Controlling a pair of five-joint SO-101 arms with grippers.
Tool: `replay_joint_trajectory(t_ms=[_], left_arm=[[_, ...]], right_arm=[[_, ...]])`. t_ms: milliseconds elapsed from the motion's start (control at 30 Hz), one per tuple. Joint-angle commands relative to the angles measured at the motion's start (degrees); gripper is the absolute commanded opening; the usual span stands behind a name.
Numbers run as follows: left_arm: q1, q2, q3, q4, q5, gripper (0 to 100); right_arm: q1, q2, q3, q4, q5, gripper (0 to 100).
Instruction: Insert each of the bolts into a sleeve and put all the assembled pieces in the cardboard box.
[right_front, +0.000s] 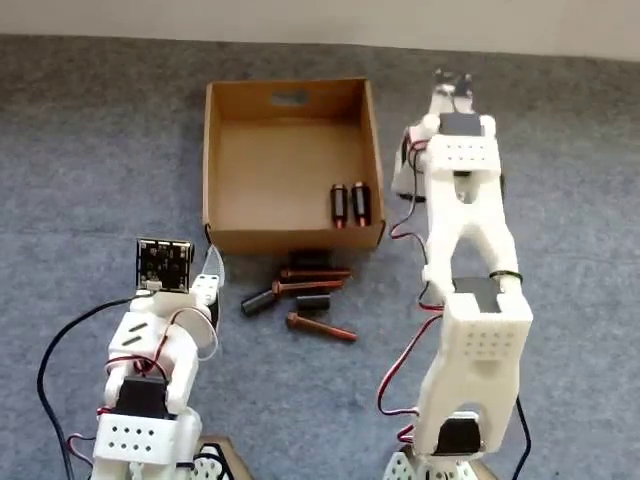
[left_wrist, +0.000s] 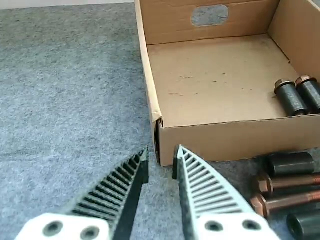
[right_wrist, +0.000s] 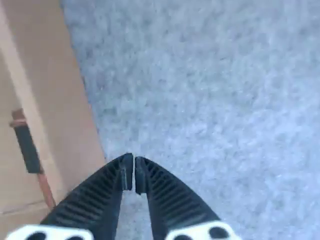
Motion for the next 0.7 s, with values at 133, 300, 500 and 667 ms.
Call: replay_joint_trajectory(t_ms=[133, 300, 500, 667], left_arm=[[0.7, -0.7, 1.2, 0.1, -0.5, 10], [0.7, -0.7, 1.2, 0.1, -0.5, 10], [0.7, -0.7, 1.2, 0.1, -0.5, 10], [0.7, -0.7, 1.2, 0.1, -0.5, 10]], right_arm=[[-6.4, -0.7, 3.3, -2.2, -0.5, 0.6], [-7.3, -0.8, 2.9, -2.2, -0.6, 0.6], [-7.7, -0.8, 3.2, -1.7, -0.6, 0.6], [-7.8, -0.8, 3.0, -2.1, -0.6, 0.6]])
